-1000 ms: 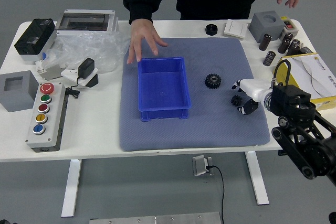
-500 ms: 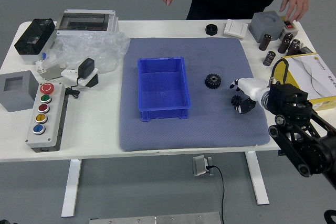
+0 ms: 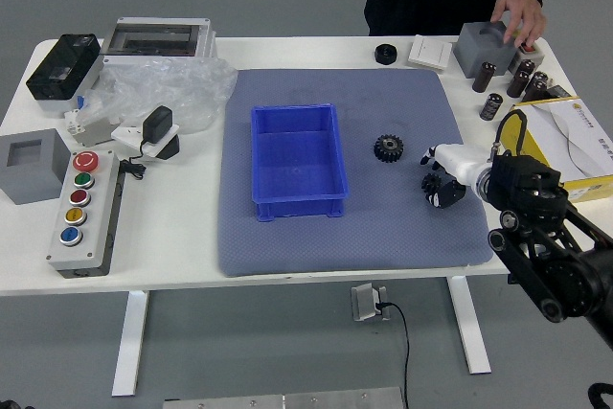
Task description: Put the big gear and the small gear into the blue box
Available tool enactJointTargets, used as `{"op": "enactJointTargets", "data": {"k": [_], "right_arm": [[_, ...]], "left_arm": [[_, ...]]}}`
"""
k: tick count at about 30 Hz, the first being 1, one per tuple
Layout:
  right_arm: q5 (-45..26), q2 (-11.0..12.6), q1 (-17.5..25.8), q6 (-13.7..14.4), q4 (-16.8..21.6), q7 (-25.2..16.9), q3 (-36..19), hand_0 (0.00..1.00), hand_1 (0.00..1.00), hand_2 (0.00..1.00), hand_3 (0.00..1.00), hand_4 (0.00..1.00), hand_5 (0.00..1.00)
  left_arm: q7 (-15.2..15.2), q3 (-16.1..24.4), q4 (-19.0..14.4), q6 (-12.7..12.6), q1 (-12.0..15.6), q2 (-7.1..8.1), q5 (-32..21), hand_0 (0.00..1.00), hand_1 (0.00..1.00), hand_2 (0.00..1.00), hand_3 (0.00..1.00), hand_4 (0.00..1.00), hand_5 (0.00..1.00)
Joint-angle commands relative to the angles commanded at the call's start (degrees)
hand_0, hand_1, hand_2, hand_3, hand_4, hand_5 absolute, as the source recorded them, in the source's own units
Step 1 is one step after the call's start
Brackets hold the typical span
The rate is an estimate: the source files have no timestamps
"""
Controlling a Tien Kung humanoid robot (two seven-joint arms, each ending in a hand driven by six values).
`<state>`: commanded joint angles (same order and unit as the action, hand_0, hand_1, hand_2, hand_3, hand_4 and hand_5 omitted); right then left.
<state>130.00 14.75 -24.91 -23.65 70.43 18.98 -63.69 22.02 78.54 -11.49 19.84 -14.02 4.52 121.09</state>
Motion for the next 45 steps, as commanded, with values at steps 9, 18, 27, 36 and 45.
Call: {"op": "enactJointTargets", "data": {"k": [9, 18, 27, 36, 45], "right_arm": [[0.0, -0.3, 0.1, 0.6, -0.2, 0.1, 0.2, 0.598, 0.575, 0.622, 0.668, 0.644, 0.170], [0.0, -0.5, 0.1, 1.0, -0.4, 0.3, 0.4, 0.586, 0.555, 0.597, 0.640, 0.617, 0.176], [0.0, -0.7, 0.1, 2.4, -0.7, 0.3, 0.7, 0.523, 0.474, 0.508, 0.568, 0.546, 0.168], [0.0, -0.7, 0.3, 3.2, -1.0, 0.4, 0.9, 0.539, 0.460, 0.489, 0.545, 0.516, 0.154], [0.0, -0.8, 0.3, 4.1, -1.1, 0.6, 0.6, 0.532, 0.440, 0.470, 0.514, 0.491, 0.151]], "left_arm": [[0.0, 0.0, 0.0, 0.0, 0.0, -0.07, -0.1, 0.871, 0.841, 0.837, 0.884, 0.776, 0.753], [0.0, -0.1, 0.0, 0.0, 0.0, -0.11, -0.1, 0.871, 0.841, 0.837, 0.883, 0.776, 0.753], [0.0, 0.0, 0.0, 0.0, 0.1, -0.10, 0.1, 0.871, 0.841, 0.838, 0.883, 0.775, 0.752], [-0.1, 0.2, 0.0, 0.1, 0.2, -0.08, 0.4, 0.871, 0.841, 0.837, 0.883, 0.776, 0.753], [-0.1, 0.1, 0.0, 0.0, 0.2, -0.07, 0.4, 0.870, 0.841, 0.838, 0.883, 0.776, 0.753]]}}
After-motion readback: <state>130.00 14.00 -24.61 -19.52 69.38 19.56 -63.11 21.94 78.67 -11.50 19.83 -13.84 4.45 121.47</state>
